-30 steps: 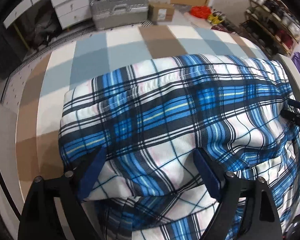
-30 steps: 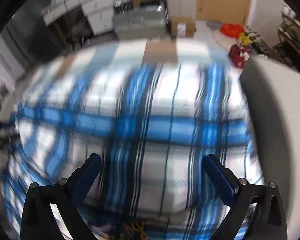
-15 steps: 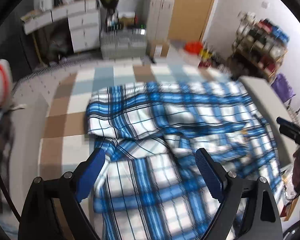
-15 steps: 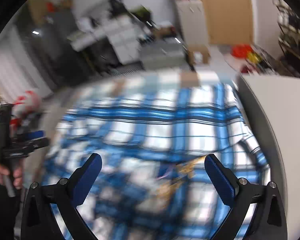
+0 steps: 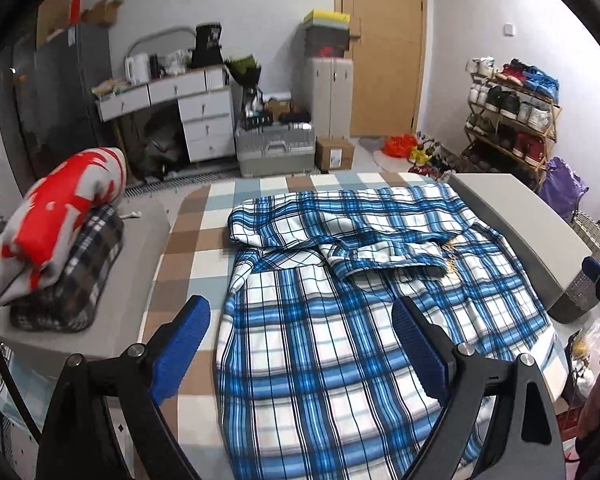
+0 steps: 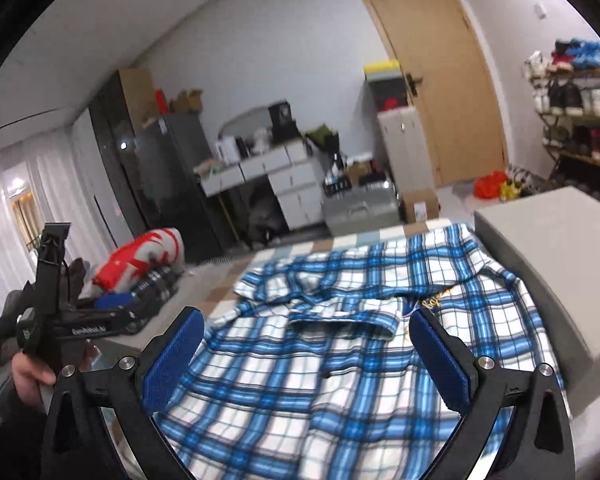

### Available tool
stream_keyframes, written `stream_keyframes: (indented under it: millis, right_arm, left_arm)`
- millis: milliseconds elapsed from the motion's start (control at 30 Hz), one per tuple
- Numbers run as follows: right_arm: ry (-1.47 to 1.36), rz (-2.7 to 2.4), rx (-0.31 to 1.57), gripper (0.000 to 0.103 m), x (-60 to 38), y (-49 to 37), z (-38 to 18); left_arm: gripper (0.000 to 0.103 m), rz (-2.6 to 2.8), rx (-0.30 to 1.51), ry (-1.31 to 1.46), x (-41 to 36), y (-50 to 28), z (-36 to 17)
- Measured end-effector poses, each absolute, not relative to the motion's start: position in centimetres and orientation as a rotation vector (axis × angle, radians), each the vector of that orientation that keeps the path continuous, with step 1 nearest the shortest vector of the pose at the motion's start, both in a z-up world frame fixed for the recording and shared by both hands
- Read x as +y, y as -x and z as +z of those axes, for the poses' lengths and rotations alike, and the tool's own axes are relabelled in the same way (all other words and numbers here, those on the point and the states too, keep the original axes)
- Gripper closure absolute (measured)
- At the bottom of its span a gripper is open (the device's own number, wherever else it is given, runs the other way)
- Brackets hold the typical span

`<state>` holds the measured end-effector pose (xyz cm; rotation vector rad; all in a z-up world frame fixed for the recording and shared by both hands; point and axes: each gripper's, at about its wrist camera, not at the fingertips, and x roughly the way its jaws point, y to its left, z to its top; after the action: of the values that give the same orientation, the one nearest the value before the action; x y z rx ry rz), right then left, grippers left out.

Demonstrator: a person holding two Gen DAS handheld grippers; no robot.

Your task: Fold large clothes

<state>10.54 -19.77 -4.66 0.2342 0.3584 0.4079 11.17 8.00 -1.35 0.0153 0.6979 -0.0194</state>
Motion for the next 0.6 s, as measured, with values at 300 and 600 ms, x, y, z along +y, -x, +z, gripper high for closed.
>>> stream_keyframes:
  millis: [300,600]
  right_arm:
    - [-0.193,0.380,0.260,0.000,-18.0,-2.5,-5.7]
    - [-0.159,0.332,0.252,0.000,-17.1,-0.5,-7.9]
  left_arm:
    - [0.013,0.048,0.614,-0.011,7.7,-6.0,-1.9]
    - [0.008,0.080,0.595,0.037,7.9,-4.2,-3.2]
